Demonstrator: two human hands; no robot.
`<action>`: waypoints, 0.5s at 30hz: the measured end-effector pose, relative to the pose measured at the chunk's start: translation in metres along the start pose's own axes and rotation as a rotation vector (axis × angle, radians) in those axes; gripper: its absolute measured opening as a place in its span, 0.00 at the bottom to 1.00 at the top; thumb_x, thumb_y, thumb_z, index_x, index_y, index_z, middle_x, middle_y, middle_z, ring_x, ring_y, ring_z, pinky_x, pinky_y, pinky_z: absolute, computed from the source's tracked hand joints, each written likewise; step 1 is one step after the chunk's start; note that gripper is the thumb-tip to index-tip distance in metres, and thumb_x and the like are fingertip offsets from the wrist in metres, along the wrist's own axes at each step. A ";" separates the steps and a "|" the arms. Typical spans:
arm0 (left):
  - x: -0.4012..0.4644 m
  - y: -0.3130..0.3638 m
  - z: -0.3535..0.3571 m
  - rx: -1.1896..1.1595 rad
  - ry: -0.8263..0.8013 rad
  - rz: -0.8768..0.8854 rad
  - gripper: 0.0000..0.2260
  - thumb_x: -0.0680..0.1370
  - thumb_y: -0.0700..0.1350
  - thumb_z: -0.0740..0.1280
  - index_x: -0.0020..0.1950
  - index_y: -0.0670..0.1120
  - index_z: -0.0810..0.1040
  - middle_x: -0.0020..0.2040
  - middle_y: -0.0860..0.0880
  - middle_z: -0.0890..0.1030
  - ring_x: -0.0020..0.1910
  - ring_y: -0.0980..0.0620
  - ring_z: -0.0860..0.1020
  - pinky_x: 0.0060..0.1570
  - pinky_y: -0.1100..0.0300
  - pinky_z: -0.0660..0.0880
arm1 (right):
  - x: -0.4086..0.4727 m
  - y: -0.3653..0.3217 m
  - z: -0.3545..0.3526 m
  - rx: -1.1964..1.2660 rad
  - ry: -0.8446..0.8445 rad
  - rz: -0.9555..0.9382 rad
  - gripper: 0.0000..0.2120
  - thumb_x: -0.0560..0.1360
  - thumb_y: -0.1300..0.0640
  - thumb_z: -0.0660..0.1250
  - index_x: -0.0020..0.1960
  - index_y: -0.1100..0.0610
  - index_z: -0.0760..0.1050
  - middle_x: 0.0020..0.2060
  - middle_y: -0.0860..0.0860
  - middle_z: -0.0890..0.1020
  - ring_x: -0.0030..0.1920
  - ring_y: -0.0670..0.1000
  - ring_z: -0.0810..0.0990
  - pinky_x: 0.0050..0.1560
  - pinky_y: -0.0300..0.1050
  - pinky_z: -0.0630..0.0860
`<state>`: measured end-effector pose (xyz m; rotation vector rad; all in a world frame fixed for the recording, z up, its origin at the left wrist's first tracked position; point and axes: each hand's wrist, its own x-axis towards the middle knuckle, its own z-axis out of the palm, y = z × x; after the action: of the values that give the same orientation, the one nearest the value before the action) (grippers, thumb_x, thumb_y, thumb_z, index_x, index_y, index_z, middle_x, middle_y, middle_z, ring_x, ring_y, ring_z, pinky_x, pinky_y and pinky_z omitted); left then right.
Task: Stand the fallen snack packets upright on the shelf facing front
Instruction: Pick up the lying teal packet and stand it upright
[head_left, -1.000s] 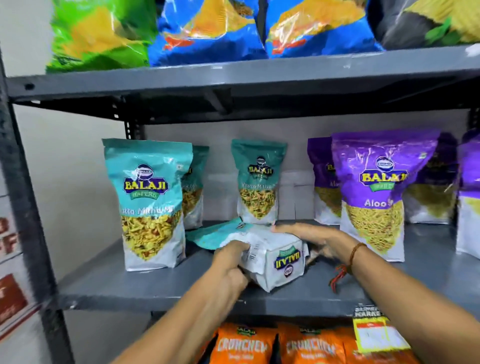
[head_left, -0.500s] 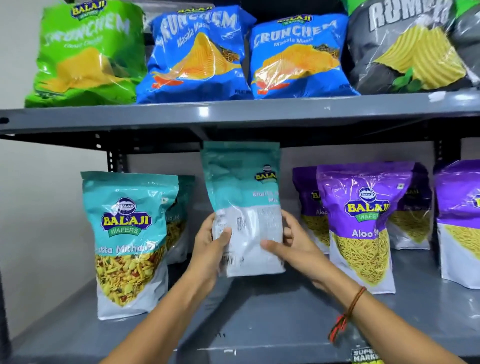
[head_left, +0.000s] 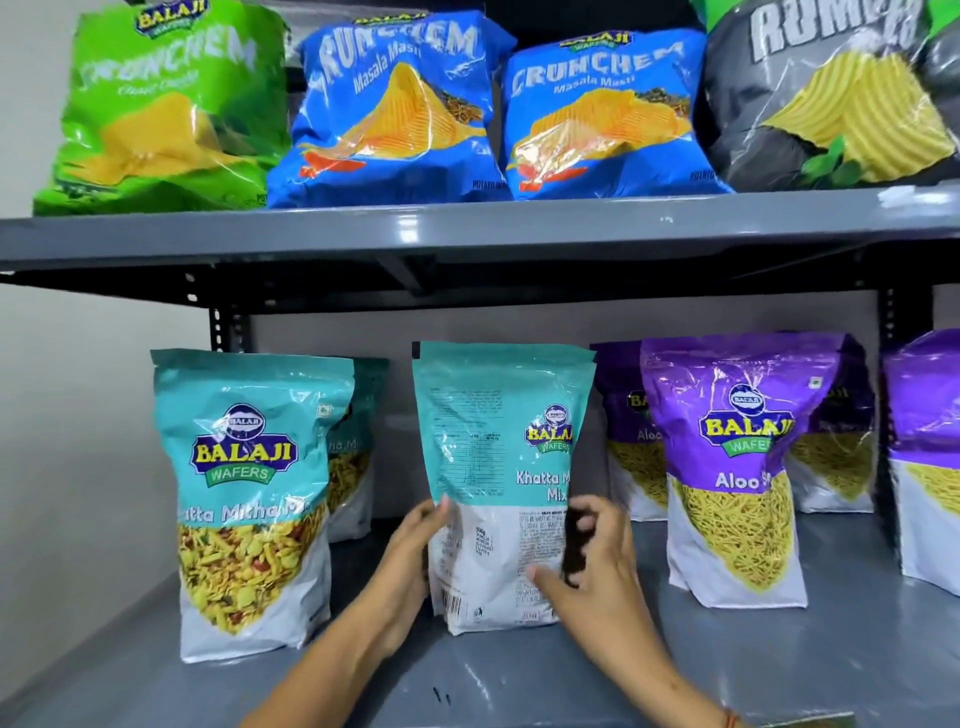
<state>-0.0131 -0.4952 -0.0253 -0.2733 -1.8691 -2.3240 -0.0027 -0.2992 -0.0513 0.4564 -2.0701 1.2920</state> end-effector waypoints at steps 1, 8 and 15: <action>-0.002 0.001 0.003 -0.019 -0.001 -0.048 0.21 0.78 0.59 0.62 0.63 0.48 0.80 0.61 0.47 0.85 0.64 0.47 0.80 0.69 0.43 0.70 | -0.010 -0.005 0.003 -0.012 -0.064 -0.006 0.35 0.59 0.43 0.70 0.63 0.43 0.60 0.57 0.35 0.63 0.61 0.47 0.67 0.63 0.54 0.75; -0.021 -0.001 0.022 0.139 0.013 -0.059 0.24 0.82 0.61 0.49 0.56 0.53 0.82 0.48 0.56 0.88 0.49 0.61 0.84 0.51 0.63 0.75 | -0.014 -0.018 0.009 0.070 -0.371 0.243 0.60 0.52 0.28 0.65 0.77 0.46 0.47 0.64 0.40 0.53 0.73 0.47 0.53 0.71 0.39 0.54; -0.020 -0.026 0.015 0.536 0.100 0.120 0.05 0.77 0.48 0.69 0.49 0.50 0.83 0.48 0.51 0.85 0.49 0.52 0.82 0.51 0.62 0.76 | 0.026 0.016 -0.016 0.217 -0.347 0.366 0.46 0.52 0.34 0.78 0.66 0.45 0.66 0.63 0.47 0.72 0.64 0.45 0.73 0.64 0.42 0.70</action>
<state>0.0015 -0.4749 -0.0520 -0.1895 -2.2546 -1.6459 -0.0255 -0.2765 -0.0390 0.4333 -2.3896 1.7680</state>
